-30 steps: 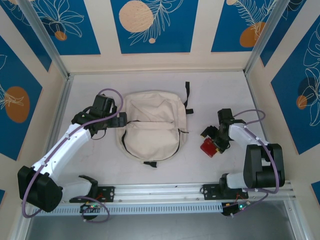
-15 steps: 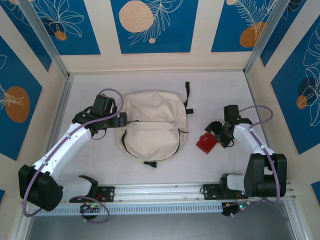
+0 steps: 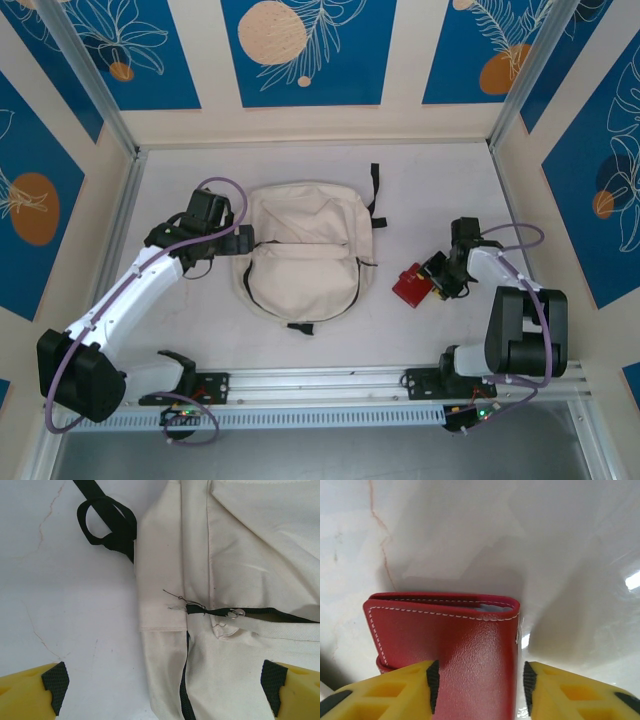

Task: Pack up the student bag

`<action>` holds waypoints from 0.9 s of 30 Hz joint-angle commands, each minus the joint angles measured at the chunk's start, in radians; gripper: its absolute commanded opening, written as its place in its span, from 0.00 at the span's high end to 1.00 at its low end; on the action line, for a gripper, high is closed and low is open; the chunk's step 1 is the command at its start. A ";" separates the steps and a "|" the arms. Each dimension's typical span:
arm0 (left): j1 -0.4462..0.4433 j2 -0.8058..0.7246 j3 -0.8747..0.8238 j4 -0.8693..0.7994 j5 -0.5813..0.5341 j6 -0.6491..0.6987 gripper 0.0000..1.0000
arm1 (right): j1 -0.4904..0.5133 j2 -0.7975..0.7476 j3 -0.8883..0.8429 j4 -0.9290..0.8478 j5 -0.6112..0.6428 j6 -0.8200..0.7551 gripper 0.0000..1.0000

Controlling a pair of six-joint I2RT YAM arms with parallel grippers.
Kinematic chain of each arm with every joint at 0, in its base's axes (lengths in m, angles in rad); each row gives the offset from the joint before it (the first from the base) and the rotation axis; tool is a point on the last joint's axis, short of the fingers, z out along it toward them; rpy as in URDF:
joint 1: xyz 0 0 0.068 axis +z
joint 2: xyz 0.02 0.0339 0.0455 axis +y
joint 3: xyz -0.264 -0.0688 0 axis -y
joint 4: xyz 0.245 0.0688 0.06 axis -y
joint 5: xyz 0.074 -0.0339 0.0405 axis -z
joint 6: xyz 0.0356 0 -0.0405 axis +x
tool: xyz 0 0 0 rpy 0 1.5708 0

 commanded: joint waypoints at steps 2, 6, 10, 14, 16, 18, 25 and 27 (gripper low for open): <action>0.012 0.008 -0.002 -0.005 0.010 0.022 0.00 | -0.003 0.033 -0.012 0.004 -0.028 0.000 0.54; 0.012 0.009 -0.002 -0.005 0.011 0.022 0.00 | 0.002 0.048 -0.021 0.016 -0.033 0.000 0.55; 0.012 0.009 -0.002 -0.005 0.016 0.022 0.00 | 0.011 0.059 -0.021 0.024 -0.041 -0.005 0.59; 0.012 0.009 0.000 -0.003 0.020 0.022 0.00 | 0.027 0.069 -0.015 0.026 -0.035 -0.010 0.71; 0.012 0.009 -0.001 -0.003 0.023 0.022 0.00 | 0.037 0.067 -0.010 0.023 -0.022 -0.010 0.79; 0.012 0.009 -0.001 -0.003 0.025 0.022 0.00 | 0.048 0.059 -0.003 0.017 -0.005 -0.010 0.85; 0.012 -0.008 -0.008 0.021 0.072 0.015 0.00 | 0.084 -0.056 0.032 0.009 -0.017 -0.029 0.99; 0.012 -0.016 -0.014 0.043 0.119 0.017 0.00 | 0.089 -0.106 0.043 0.010 -0.054 -0.036 0.99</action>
